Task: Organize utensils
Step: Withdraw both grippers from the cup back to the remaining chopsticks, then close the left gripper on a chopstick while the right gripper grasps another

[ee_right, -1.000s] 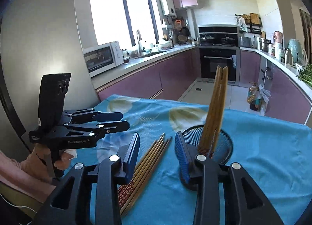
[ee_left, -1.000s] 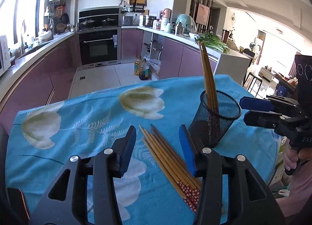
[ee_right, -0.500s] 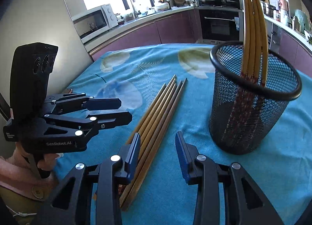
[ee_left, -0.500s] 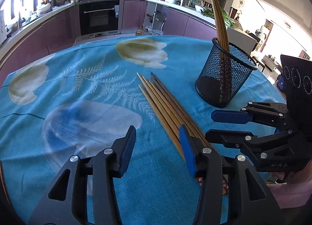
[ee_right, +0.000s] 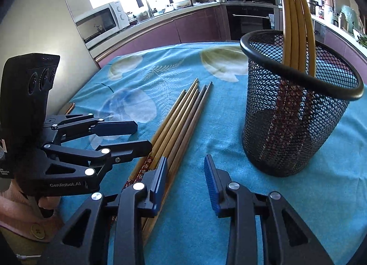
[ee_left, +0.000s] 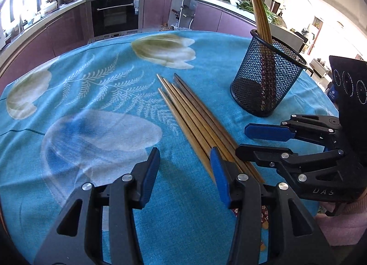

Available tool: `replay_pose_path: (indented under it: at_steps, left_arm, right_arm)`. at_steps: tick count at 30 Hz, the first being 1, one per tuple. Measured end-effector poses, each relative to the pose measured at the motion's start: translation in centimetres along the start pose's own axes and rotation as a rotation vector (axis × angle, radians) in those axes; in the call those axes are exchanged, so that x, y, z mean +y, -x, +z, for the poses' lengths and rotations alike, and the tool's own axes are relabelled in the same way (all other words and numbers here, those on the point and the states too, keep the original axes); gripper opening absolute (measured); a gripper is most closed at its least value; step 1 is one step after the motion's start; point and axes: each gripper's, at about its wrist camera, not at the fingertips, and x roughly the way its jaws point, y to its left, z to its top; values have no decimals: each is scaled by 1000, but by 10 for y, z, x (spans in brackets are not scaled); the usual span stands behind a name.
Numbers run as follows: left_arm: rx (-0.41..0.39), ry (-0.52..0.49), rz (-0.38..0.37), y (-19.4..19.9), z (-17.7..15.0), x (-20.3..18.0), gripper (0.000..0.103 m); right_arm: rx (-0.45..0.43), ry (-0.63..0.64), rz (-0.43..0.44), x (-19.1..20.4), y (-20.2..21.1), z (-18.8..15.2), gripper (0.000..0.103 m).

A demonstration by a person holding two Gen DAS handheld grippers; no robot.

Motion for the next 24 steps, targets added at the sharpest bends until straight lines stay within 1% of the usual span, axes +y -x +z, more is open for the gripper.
replay_pose_path:
  at_steps: [10, 14, 17, 21, 24]
  left_arm:
    - [6, -13, 14, -1, -1, -1, 43]
    - [9, -24, 9, -1, 0, -2, 35]
    - [14, -29, 13, 0, -1, -1, 33]
    - [24, -7, -4, -1, 0, 4, 34]
    - [25, -13, 1, -3, 1, 3, 34]
  right_arm:
    - [1, 13, -30, 3, -4, 3, 32]
    - [7, 20, -40, 4, -3, 4, 31]
    - [14, 36, -58, 6, -3, 4, 28]
    - [21, 45, -70, 9, -5, 5, 28]
    - [24, 56, -88, 12, -10, 6, 27]
